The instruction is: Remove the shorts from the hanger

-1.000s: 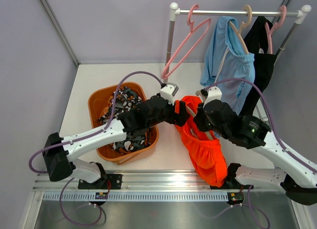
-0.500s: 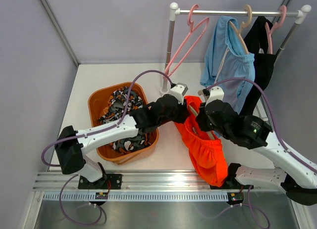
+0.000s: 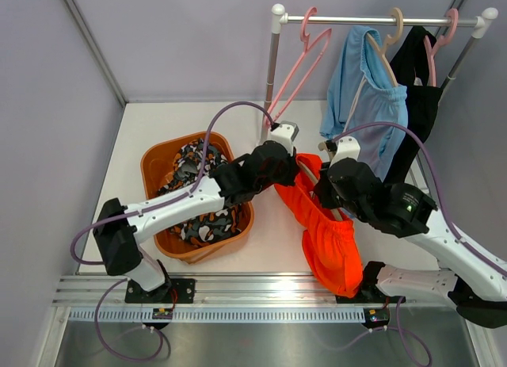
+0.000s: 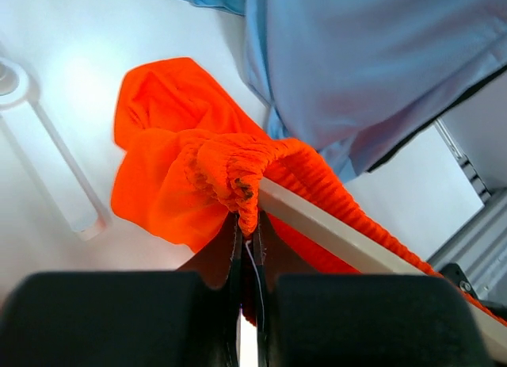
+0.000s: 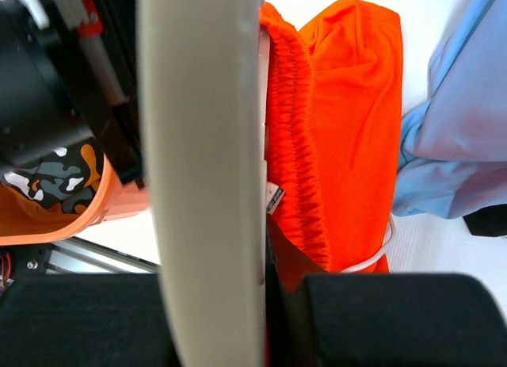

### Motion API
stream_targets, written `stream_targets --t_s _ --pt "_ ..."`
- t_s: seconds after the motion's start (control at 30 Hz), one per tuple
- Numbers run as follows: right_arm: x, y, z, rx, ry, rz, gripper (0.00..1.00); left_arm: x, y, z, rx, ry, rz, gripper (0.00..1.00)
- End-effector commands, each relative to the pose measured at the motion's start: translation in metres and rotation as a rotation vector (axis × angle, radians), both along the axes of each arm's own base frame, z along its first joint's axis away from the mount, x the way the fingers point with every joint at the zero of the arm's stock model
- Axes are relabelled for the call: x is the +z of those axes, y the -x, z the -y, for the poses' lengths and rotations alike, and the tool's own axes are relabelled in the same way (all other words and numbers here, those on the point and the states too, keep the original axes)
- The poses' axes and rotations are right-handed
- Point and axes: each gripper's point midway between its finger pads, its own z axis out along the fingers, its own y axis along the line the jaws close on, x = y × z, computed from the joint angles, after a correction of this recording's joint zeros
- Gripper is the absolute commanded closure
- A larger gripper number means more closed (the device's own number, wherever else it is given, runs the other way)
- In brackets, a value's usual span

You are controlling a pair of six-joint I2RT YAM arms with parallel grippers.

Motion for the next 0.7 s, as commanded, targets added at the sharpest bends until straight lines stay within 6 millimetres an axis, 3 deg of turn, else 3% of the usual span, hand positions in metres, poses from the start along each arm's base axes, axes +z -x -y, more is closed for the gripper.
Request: stream_targets --t_s 0.0,0.23,0.67 --pt "0.022 0.002 -0.006 0.007 -0.058 0.026 1.0 0.021 -0.038 -0.018 0.131 0.018 0.066 1.0" --pt "0.027 0.006 -0.008 0.029 -0.082 0.04 1.0 -0.002 -0.064 -0.032 0.184 -0.007 0.02 1.0" --pt "0.052 0.008 -0.007 0.059 -0.13 0.091 1.0 -0.032 -0.081 -0.054 0.228 -0.029 -0.025 1.0"
